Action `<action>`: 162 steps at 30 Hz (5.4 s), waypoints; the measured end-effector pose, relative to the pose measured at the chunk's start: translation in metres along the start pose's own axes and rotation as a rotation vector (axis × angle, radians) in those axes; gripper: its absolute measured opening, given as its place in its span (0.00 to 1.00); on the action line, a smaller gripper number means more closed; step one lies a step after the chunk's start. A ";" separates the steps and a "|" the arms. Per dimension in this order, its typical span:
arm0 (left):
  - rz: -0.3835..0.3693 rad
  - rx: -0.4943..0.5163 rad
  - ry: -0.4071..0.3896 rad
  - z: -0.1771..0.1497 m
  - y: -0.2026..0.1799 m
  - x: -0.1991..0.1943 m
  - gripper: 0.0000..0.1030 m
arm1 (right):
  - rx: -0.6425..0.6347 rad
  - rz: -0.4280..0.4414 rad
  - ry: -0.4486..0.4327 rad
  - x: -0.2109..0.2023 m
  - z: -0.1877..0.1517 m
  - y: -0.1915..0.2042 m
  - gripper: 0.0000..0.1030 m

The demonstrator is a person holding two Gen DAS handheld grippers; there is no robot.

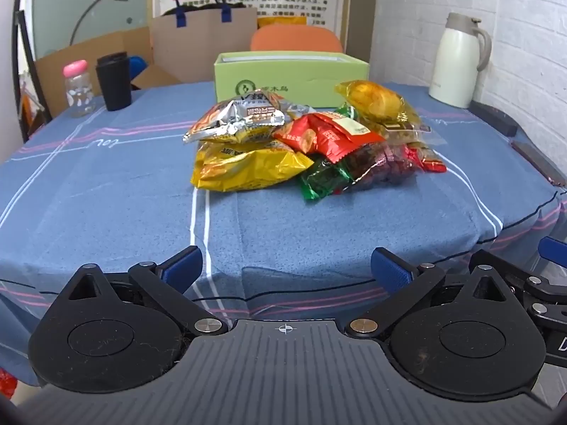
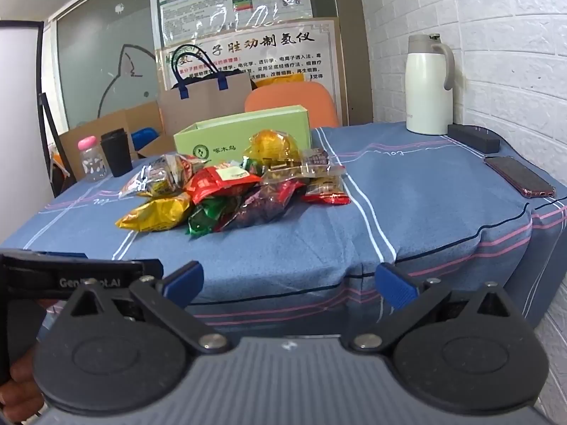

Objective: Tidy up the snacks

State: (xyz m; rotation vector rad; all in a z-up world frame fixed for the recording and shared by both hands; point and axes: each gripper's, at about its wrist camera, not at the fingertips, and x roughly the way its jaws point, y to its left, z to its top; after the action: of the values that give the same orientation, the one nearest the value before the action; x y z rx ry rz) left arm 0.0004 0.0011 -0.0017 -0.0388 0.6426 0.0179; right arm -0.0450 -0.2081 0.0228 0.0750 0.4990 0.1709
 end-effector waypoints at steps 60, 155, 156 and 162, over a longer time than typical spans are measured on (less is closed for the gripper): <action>-0.078 -0.287 -0.022 0.108 0.139 0.056 0.87 | -0.238 0.420 0.043 0.134 0.092 0.087 1.00; -0.569 -0.173 0.221 0.199 -0.023 0.188 0.63 | -0.072 0.324 0.065 0.215 0.123 -0.044 0.93; -0.566 -0.169 0.224 0.198 -0.025 0.189 0.63 | -0.073 0.328 0.065 0.215 0.123 -0.043 0.93; -0.580 -0.182 0.267 0.185 -0.021 0.201 0.40 | -0.158 0.322 0.066 0.222 0.116 -0.028 0.92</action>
State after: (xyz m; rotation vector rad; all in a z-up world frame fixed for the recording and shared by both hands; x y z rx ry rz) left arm 0.2726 -0.0111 0.0270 -0.4078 0.8753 -0.4963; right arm 0.2069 -0.1988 0.0167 -0.0049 0.5355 0.5286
